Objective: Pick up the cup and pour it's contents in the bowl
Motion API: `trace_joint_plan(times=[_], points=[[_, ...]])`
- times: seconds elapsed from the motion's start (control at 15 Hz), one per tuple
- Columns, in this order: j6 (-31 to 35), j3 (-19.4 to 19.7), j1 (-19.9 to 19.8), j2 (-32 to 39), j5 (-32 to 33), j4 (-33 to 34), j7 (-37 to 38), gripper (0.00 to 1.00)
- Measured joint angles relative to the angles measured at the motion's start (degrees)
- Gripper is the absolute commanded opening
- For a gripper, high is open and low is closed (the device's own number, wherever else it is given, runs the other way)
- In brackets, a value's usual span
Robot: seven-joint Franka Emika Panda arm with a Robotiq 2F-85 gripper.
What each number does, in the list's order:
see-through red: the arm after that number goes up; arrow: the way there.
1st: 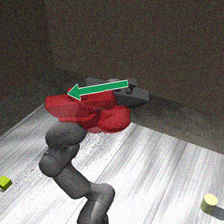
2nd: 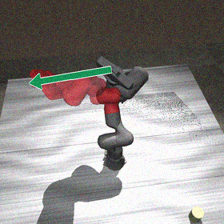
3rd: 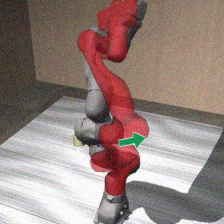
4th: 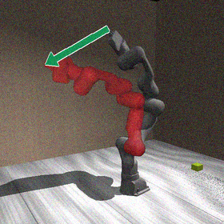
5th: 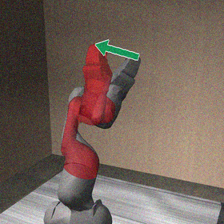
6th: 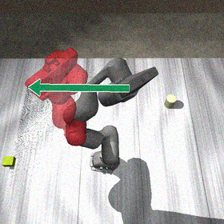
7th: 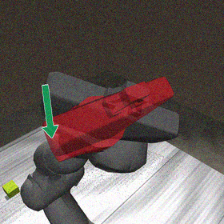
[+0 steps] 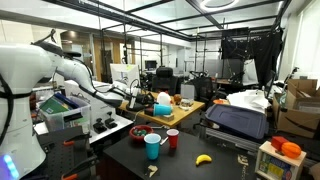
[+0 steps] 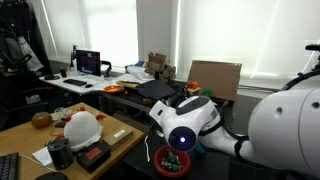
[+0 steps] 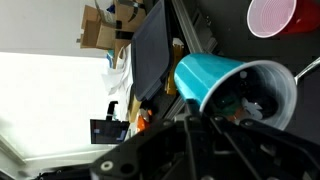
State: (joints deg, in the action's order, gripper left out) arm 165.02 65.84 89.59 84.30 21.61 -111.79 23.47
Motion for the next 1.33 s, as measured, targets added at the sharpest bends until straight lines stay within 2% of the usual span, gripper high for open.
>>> trace_joint_plan(times=[0.67, 1.0, 1.33], points=[[-0.73, 0.02, 0.00, 0.00, 2.92, 0.45, 6.16, 0.01], [-3.35, 0.03, 0.05, 0.00, 5.58, 1.03, 10.73, 0.01], [-6.63, -0.06, 0.05, 0.00, 6.01, 1.70, 12.19, 0.01]])
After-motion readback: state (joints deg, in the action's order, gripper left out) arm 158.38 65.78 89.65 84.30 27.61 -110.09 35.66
